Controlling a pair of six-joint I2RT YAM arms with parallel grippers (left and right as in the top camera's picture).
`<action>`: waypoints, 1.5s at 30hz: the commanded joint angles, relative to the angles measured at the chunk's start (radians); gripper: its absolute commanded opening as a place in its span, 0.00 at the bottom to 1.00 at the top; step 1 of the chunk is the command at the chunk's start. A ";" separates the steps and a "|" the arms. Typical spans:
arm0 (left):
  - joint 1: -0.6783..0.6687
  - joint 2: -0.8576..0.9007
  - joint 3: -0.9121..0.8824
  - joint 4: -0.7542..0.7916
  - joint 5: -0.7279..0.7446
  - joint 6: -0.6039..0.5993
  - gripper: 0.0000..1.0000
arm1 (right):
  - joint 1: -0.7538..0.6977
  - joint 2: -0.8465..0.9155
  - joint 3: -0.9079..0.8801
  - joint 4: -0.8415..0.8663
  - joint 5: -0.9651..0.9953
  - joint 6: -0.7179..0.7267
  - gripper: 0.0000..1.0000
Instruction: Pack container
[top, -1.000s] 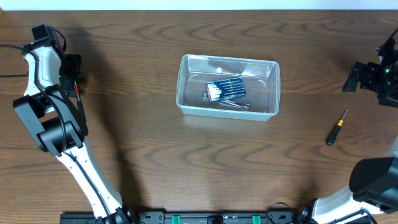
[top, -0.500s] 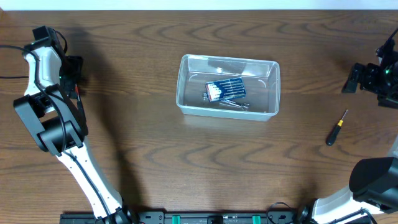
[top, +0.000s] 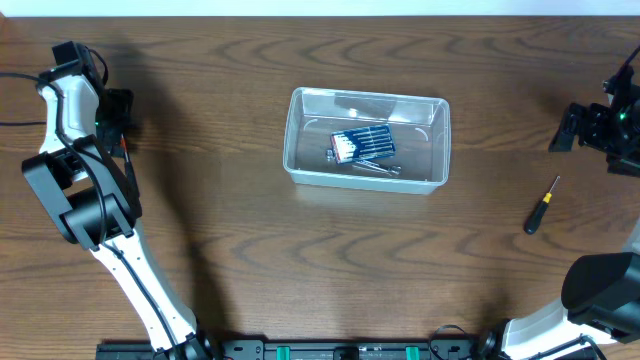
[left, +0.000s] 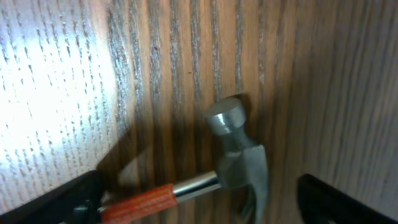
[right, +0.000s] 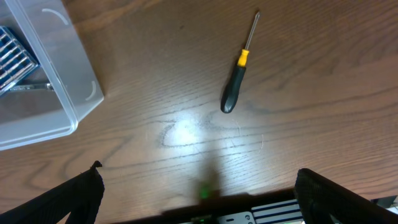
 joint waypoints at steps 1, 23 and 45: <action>0.000 0.023 -0.008 -0.015 -0.002 -0.002 0.90 | 0.011 -0.001 -0.002 -0.005 -0.007 0.003 0.99; 0.002 0.023 -0.008 -0.120 -0.003 -0.028 0.81 | 0.011 -0.001 -0.002 -0.009 0.000 -0.001 0.99; 0.002 0.023 -0.008 -0.132 -0.003 -0.028 0.42 | 0.011 -0.001 -0.002 -0.009 0.000 -0.001 0.99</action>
